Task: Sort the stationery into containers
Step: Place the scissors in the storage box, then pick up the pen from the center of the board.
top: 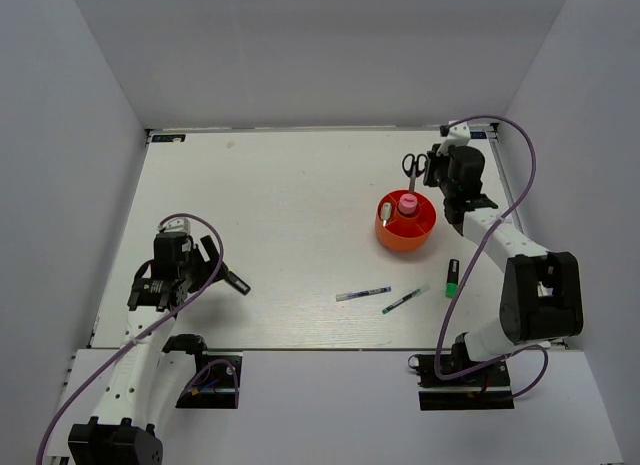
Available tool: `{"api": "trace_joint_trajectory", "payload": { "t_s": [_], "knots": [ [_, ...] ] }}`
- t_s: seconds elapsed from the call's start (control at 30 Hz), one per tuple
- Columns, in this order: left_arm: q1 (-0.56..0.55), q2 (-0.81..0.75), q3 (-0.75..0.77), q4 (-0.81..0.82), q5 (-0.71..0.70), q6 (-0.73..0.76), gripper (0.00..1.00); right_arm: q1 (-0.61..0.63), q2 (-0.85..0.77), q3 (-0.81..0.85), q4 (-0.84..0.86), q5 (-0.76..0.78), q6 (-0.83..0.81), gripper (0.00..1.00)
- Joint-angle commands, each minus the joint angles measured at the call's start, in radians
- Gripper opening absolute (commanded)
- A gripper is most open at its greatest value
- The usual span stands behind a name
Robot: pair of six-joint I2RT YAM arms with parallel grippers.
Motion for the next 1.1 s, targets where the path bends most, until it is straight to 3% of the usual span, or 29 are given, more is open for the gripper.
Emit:
{"api": "trace_joint_trajectory", "payload": {
  "t_s": [0.0,0.33,0.4,0.43,0.53,0.63,0.77,0.8,0.93,1.07],
  "knots": [
    [0.003,-0.001,0.014,0.010,0.012,0.010,0.91,-0.001,-0.034,-0.065,0.171,0.004,-0.031,0.00],
    [0.003,0.005,0.011,0.010,0.012,0.009,0.92,-0.001,-0.053,-0.194,0.297,-0.030,-0.068,0.01],
    [0.003,0.006,0.007,0.018,0.012,0.009,0.92,-0.001,-0.061,-0.197,0.293,-0.045,-0.076,0.18],
    [0.003,0.017,0.007,0.018,0.035,0.004,0.92,-0.002,-0.065,-0.200,0.286,-0.050,-0.077,0.33],
    [0.005,0.051,0.009,0.021,0.071,-0.017,0.92,-0.001,-0.080,-0.188,0.253,-0.049,-0.077,0.48],
    [0.005,0.081,0.006,0.024,0.114,-0.031,0.87,-0.004,-0.099,-0.179,0.225,-0.050,-0.074,0.50],
    [-0.002,0.107,0.006,0.033,0.138,-0.060,0.64,-0.004,-0.127,-0.163,0.176,-0.042,-0.062,0.48],
    [-0.002,0.121,0.004,0.027,0.141,-0.059,0.53,-0.007,-0.145,-0.163,0.170,-0.038,-0.059,0.48],
    [-0.009,0.138,0.012,0.013,0.124,-0.060,0.42,-0.006,-0.176,-0.171,0.156,-0.038,-0.050,0.46],
    [-0.032,0.138,0.017,-0.010,0.080,-0.059,0.42,-0.007,-0.218,-0.186,0.150,-0.050,-0.040,0.44]
  ]
}}
